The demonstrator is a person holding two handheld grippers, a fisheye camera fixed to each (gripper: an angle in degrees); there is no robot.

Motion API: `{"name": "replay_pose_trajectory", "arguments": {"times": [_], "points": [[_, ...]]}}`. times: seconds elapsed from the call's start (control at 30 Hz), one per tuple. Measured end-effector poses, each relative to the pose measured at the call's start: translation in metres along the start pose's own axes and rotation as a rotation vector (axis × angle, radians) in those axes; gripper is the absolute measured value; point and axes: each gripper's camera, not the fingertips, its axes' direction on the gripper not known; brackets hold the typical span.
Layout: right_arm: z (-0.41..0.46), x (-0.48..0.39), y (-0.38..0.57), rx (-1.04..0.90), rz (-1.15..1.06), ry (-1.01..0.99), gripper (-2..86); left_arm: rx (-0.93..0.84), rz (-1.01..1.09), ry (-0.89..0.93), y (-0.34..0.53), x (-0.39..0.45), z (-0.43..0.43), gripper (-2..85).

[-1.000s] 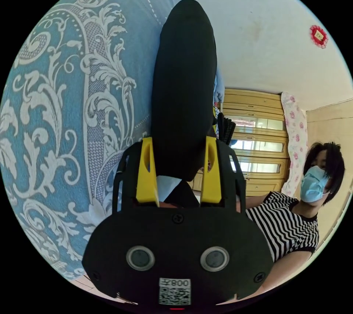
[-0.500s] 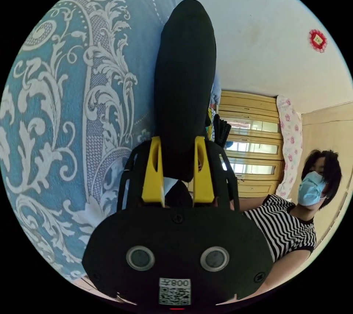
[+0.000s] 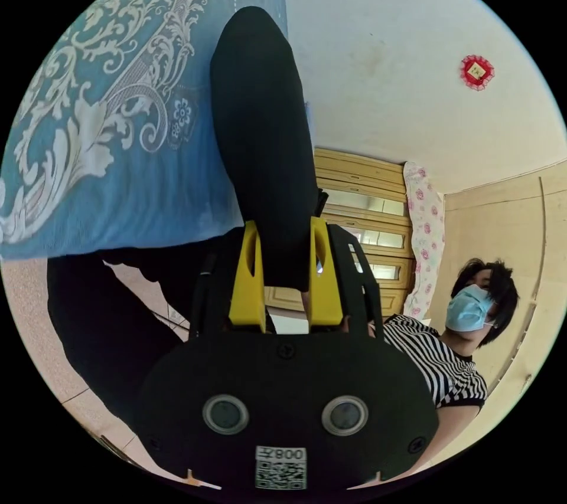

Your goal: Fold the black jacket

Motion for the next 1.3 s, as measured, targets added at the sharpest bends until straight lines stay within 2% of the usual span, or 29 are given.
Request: {"name": "replay_pose_trajectory", "arguments": {"times": [0.3, 0.6, 0.97, 1.3], "points": [[-0.009, -0.023, 0.105, -0.014, -0.033, -0.037, 2.8, -0.008, -0.009, -0.005, 0.091, 0.011, 0.032, 12.9], [-0.051, -0.044, 0.170, 0.068, -0.086, -0.091, 2.1, -0.030, -0.005, -0.004, 0.116, 0.012, 0.103, 12.9], [-0.106, -0.096, 0.176, 0.054, -0.120, -0.135, 2.0, -0.050, 0.003, -0.045, 0.078, 0.029, 0.195, 12.8], [-0.183, -0.189, 0.159, 0.024, -0.023, -0.192, 1.8, -0.068, -0.119, -0.113, 0.009, 0.070, 0.293, 12.6]]}}
